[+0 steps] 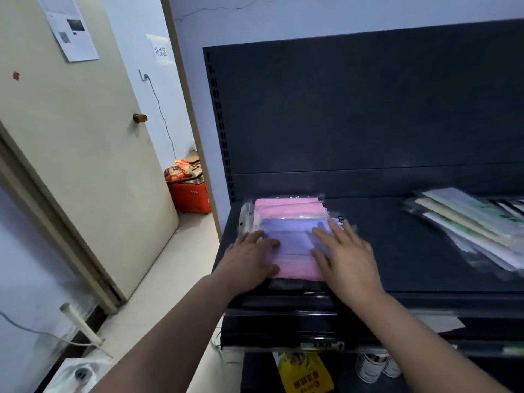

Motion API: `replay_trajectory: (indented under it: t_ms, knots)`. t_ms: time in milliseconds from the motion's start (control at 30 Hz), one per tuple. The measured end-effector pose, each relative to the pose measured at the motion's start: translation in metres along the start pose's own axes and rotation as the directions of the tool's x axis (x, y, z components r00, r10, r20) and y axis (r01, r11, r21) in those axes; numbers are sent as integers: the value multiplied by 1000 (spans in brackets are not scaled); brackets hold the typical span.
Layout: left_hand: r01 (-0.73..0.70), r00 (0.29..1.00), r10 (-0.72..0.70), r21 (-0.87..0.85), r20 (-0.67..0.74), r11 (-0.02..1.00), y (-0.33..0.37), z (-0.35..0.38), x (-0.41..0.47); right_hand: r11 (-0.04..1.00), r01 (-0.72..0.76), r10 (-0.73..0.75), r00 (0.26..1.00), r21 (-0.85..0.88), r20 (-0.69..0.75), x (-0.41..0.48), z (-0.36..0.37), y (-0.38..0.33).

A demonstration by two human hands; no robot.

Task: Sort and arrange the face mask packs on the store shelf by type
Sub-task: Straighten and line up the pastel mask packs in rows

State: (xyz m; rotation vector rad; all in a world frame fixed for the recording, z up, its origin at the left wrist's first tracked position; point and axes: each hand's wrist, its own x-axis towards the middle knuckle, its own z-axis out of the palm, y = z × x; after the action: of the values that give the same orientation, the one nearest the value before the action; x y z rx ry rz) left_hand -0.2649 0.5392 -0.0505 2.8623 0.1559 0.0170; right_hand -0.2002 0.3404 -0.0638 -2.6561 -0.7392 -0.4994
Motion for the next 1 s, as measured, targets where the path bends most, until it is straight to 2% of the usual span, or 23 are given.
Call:
replay_trajectory:
  t_ms: [67, 133, 267, 433, 533, 667, 1000]
  knots:
    - [38, 999, -38, -56, 0, 998, -1, -1, 3, 971, -227, 210, 958, 73, 193, -2, 3, 12]
    - [103, 994, -104, -91, -14, 991, -3, -3, 10, 932, -331, 259, 892, 146, 370, -2, 6, 20]
    - [282, 958, -284, -258, 30, 924, -11, -2, 24, 910, -274, 165, 927, 311, 336, 7, 9, 19]
    - [333, 933, -360, -408, 11, 850, -18, -1, 30, 906, -289, 142, 895, 308, 423, 23, 12, 28]
    - [356, 929, -367, -369, 43, 858, -16, -2, 37, 898, -327, 172, 878, 295, 447, 33, 10, 26]
    - [389, 921, -376, -237, 102, 890, -11, -4, 44, 932, -283, 151, 870, 225, 469, 35, 13, 31]
    - [413, 907, -389, -161, 161, 896, -5, -8, 49, 946, -285, 166, 834, 153, 526, 48, 6, 32]
